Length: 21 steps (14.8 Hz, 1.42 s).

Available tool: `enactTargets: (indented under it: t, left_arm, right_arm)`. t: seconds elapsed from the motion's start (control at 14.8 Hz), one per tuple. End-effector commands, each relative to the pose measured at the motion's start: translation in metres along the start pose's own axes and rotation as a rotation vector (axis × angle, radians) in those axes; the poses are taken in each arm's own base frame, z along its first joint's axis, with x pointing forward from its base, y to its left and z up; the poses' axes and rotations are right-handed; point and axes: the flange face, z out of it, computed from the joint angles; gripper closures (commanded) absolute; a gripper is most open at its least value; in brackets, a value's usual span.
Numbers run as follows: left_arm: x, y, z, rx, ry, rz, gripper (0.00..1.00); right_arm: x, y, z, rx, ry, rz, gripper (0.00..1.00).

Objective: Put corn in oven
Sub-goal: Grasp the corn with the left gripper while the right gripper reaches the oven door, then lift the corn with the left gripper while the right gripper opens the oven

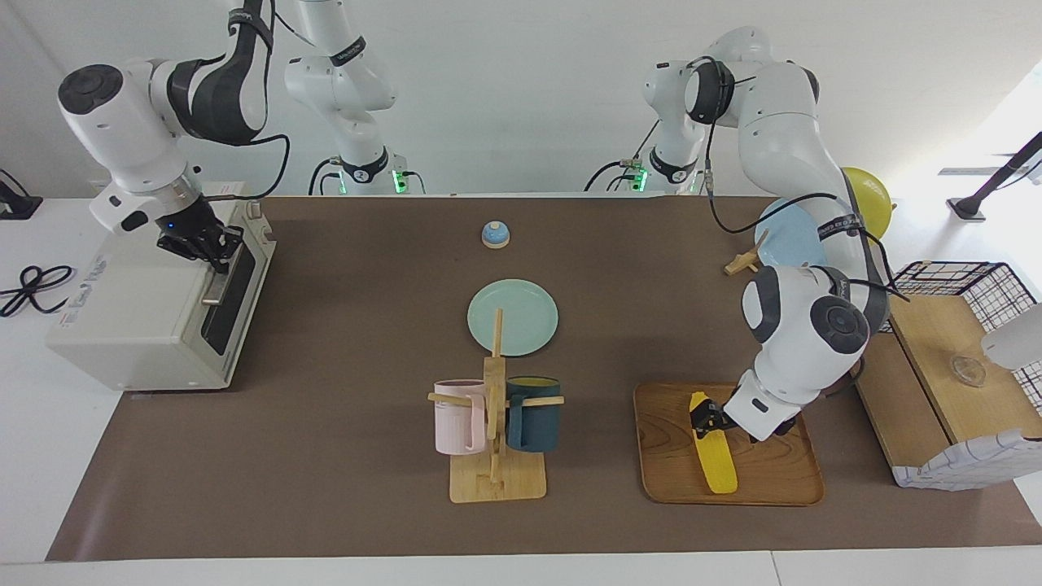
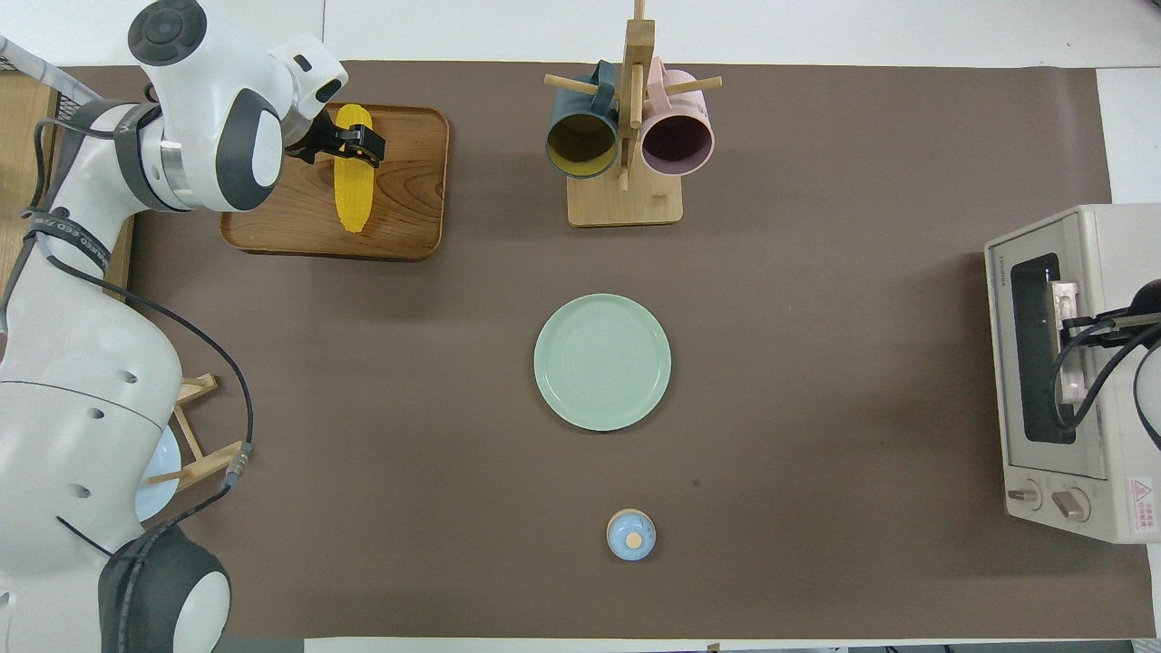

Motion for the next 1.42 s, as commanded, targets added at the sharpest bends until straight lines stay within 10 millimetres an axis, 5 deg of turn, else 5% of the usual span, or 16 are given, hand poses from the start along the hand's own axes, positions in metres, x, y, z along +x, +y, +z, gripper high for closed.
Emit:
enactTargets:
  t: [0.0, 0.07, 0.27, 0.47, 0.61, 0.74, 0.94, 1.08, 1.35]
  left_arm:
    - [0.010, 0.003, 0.002, -0.010, 0.025, 0.021, 0.00]
    - [0.009, 0.004, 0.004, -0.011, 0.023, 0.023, 0.00]
    - [0.008, 0.004, 0.005, -0.012, 0.008, 0.022, 0.55]
    - [0.005, 0.005, 0.003, -0.016, -0.015, 0.019, 0.99]
    - [0.001, 0.008, -0.003, -0.037, -0.053, 0.011, 1.00]
    - [-0.005, 0.015, -0.061, -0.080, -0.051, -0.006, 1.00]
    - [-0.028, 0.056, -0.105, -0.084, -0.101, 0.004, 1.00]
    - [-0.054, 0.083, -0.137, -0.079, -0.120, -0.031, 1.00]
    - [-0.138, 0.152, -0.154, -0.056, -0.207, -0.008, 1.00]
  right_arm:
    - [-0.007, 0.009, 0.011, -0.004, -0.006, -0.016, 1.00]
    - [-0.007, 0.008, 0.011, -0.004, -0.005, -0.018, 1.00]
    - [-0.002, 0.000, 0.016, -0.003, -0.014, -0.018, 1.00]
    - [0.005, -0.018, 0.028, -0.002, 0.012, -0.032, 1.00]
    - [0.005, -0.021, 0.042, 0.003, 0.017, -0.029, 1.00]
    - [0.010, -0.033, 0.050, 0.001, 0.025, -0.052, 1.00]
    - [0.019, -0.042, 0.063, -0.002, 0.032, -0.071, 1.00]
    - [0.027, -0.058, 0.072, -0.003, 0.033, -0.092, 1.00]
    - [0.039, -0.081, 0.092, -0.006, 0.035, -0.104, 1.00]
